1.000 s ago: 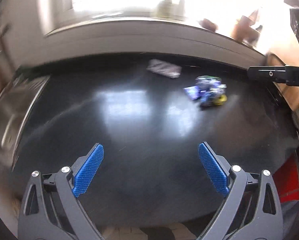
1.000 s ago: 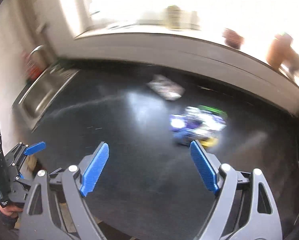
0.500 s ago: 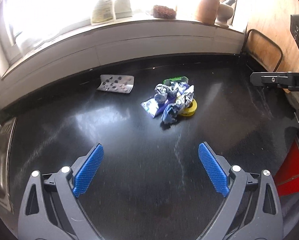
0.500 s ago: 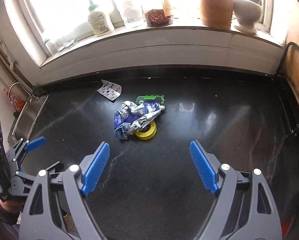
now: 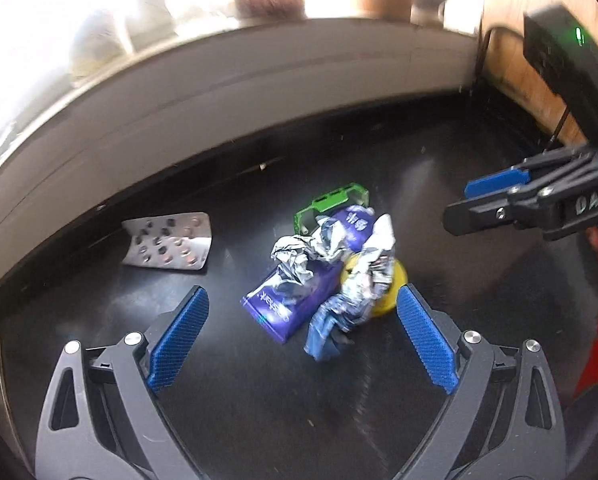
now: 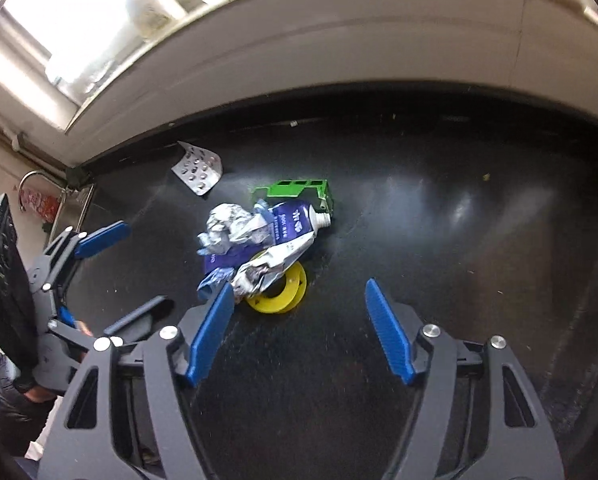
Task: Collect trash
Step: 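Grasp crumpled foil with the left tool while the right tool grasps another foil piece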
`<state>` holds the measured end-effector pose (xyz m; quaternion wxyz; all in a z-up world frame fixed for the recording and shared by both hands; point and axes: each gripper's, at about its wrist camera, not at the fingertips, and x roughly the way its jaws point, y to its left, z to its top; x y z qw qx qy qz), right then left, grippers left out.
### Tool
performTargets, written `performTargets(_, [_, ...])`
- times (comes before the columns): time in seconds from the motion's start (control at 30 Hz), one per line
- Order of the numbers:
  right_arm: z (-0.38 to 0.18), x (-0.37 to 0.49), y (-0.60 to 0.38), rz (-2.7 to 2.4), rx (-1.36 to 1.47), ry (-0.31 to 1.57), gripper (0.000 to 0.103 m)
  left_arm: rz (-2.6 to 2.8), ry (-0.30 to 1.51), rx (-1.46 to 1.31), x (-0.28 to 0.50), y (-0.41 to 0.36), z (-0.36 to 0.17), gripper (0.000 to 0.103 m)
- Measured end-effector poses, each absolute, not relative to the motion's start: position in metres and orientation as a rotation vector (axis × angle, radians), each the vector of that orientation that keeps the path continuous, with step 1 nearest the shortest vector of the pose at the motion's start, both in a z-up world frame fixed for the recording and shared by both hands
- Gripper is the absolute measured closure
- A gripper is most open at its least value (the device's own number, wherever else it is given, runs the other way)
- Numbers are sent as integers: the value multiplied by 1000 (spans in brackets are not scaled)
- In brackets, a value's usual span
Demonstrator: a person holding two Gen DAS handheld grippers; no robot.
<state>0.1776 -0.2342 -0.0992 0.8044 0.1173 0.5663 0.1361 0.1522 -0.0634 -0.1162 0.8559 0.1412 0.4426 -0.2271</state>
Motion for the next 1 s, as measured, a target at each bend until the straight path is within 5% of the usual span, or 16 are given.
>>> performTargets(0.37, [-159, 226, -233, 341, 436, 1375, 40, -557, 1044, 251, 212, -74, -164, 11])
performTargets(0.53, [-167, 233, -227, 378, 479, 1406, 69, -593, 1070, 212, 227, -76, -175, 29])
performTargets(0.6, [-161, 233, -223, 384, 462, 1400, 70, -604, 1071, 211, 228, -77, -175, 51])
performTargets(0.67, [-154, 231, -221, 389, 433, 1389, 77, -609, 1074, 202, 226, -77, -173, 61])
performTargets(0.7, [-149, 229, -220, 393, 419, 1378, 77, -608, 1078, 190, 225, -76, -171, 63])
performTargets(0.73, [-144, 226, -219, 398, 410, 1366, 93, -609, 1076, 180, 222, -75, -168, 63])
performTargets(1.0, [-87, 195, -204, 434, 237, 1248, 94, -534, 1019, 138, 181, -52, -124, 66])
